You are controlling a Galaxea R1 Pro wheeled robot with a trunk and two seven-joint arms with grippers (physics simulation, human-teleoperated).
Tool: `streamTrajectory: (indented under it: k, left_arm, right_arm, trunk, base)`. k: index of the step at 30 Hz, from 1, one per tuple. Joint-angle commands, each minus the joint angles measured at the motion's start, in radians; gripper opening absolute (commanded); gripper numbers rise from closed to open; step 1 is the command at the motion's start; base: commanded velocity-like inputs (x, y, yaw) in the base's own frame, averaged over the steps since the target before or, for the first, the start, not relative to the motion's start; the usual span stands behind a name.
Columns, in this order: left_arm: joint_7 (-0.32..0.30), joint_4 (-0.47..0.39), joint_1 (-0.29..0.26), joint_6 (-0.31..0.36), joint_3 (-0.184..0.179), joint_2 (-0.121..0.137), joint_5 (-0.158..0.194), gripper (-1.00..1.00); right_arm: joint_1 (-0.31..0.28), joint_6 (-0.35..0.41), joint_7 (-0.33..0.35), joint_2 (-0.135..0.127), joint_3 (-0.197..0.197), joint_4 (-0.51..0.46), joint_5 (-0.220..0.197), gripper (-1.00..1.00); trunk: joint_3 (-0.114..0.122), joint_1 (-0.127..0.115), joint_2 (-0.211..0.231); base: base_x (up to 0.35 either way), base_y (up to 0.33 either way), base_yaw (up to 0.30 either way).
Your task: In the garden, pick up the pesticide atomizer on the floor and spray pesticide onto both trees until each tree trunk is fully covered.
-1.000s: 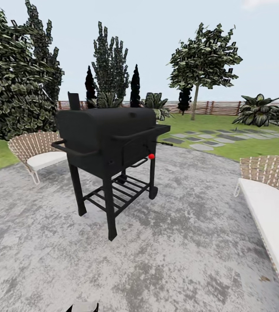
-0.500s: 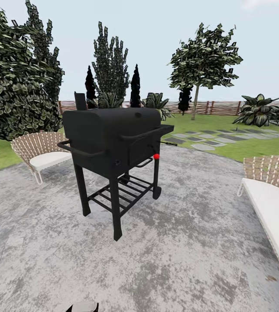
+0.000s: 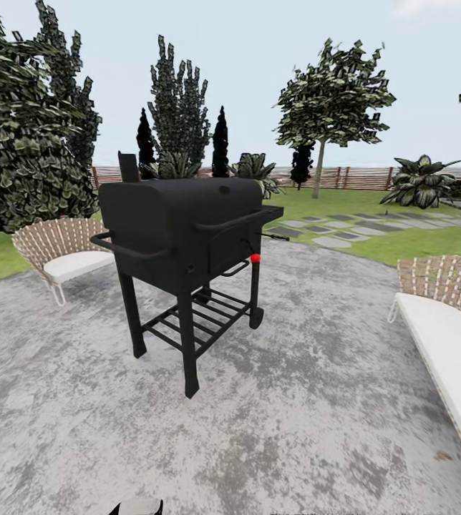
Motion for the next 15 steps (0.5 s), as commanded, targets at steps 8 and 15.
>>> streamTrajectory:
  k: [8,15]
  left_arm:
    - [0.0,0.0,0.0,0.0,0.0,0.0,0.0,1.0]
    - [0.0,0.0,0.0,0.0,0.0,0.0,0.0,1.0]
  right_arm:
    - [0.0,0.0,0.0,0.0,-0.002,0.0,-0.003,1.0]
    - [0.0,0.0,0.001,-0.001,-0.004,-0.002,-0.004,1.0]
  trunk:
    - [0.0,0.0,0.0]
    - [0.0,0.0,0.0]
  base:
    - [0.0,0.0,-0.263]
    - [0.0,0.0,-0.274]
